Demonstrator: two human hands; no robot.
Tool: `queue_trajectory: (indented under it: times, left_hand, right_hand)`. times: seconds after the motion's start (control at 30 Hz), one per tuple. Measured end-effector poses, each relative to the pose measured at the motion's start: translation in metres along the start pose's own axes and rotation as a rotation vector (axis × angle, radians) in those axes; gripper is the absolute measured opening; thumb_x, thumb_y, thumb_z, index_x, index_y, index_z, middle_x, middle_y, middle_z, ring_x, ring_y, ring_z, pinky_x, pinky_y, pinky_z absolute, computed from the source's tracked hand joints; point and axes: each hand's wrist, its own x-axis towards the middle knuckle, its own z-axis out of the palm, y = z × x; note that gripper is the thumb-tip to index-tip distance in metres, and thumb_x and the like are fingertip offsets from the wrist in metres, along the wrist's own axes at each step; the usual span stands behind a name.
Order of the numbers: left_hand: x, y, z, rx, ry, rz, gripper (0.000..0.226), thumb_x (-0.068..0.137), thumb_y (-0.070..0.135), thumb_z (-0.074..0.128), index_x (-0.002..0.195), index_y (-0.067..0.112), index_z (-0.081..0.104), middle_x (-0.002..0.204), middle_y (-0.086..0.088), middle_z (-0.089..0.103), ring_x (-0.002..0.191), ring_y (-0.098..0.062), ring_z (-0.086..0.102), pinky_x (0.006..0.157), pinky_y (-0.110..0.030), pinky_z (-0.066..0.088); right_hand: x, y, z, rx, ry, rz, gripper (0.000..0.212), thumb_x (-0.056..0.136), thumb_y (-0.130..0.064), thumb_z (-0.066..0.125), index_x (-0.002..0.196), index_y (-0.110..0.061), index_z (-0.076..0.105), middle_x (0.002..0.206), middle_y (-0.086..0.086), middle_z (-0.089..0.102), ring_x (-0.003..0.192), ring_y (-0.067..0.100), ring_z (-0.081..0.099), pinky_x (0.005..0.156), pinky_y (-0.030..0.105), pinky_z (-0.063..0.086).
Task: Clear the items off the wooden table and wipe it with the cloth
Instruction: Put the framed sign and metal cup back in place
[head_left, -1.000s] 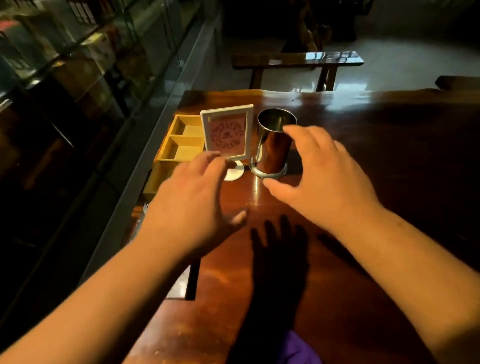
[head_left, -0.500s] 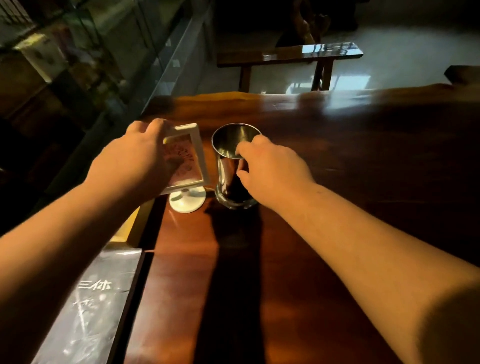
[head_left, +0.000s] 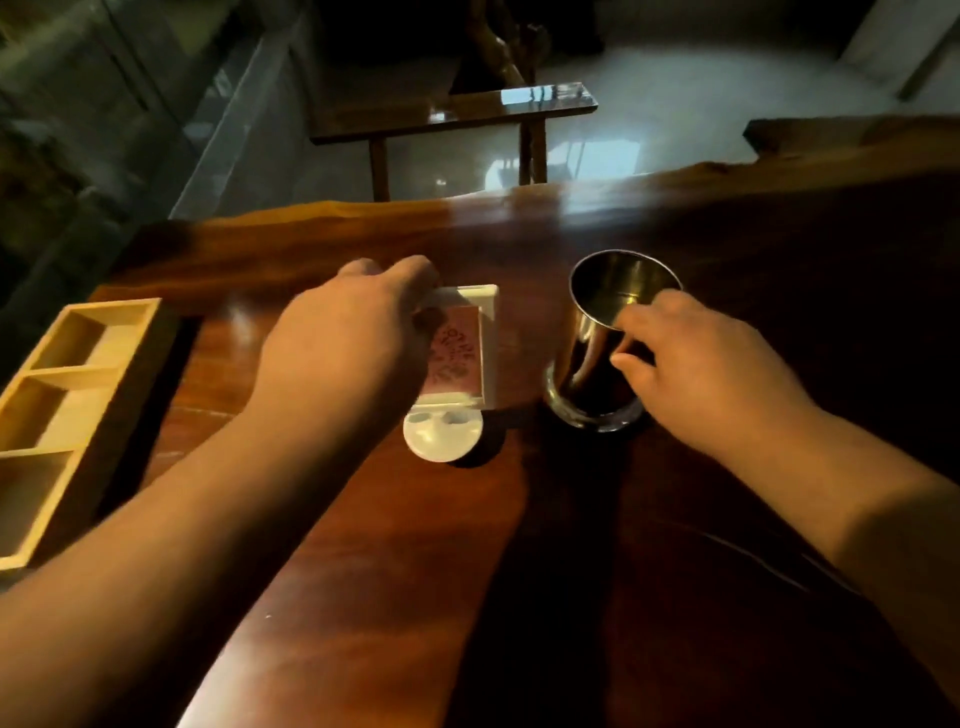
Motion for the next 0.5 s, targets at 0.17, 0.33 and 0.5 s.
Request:
queue_trajectory:
  times: [0.17, 0.33, 0.5]
  left_hand:
    - [0.018, 0.081, 0.036, -0.029, 0.006, 0.034, 0.032, 0.102, 0.042, 0.055, 0.134, 0.038, 0.054, 0.113, -0.004, 0.063, 0.080, -0.025, 0.058, 0.050, -0.031, 0.037]
    - [0.033, 0.129, 0.064, -0.042, -0.020, 0.068, 0.031, 0.103, 0.040, 0.053, 0.134, 0.037, 0.055, 0.110, -0.006, 0.064, 0.081, -0.031, 0.062, 0.050, -0.032, 0.039]
    - [0.041, 0.151, 0.081, -0.033, 0.019, 0.064, 0.031, 0.099, 0.036, 0.060, 0.131, 0.035, 0.058, 0.106, -0.007, 0.065, 0.075, -0.027, 0.058, 0.046, -0.028, 0.032]
  right_hand:
    - [-0.019, 0.085, -0.010, -0.056, -0.009, 0.068, 0.017, 0.093, -0.033, 0.063, 0.108, -0.027, 0.061, 0.099, 0.000, 0.052, 0.082, 0.028, 0.060, 0.064, 0.034, 0.039]
    - [-0.020, 0.134, -0.007, -0.049, -0.002, 0.105, 0.019, 0.092, -0.034, 0.064, 0.109, -0.027, 0.061, 0.099, -0.001, 0.051, 0.078, 0.023, 0.056, 0.062, 0.034, 0.041]
    - [-0.024, 0.155, -0.004, -0.035, -0.050, 0.133, 0.021, 0.092, -0.033, 0.063, 0.112, -0.025, 0.062, 0.101, 0.000, 0.052, 0.082, 0.024, 0.057, 0.066, 0.037, 0.047]
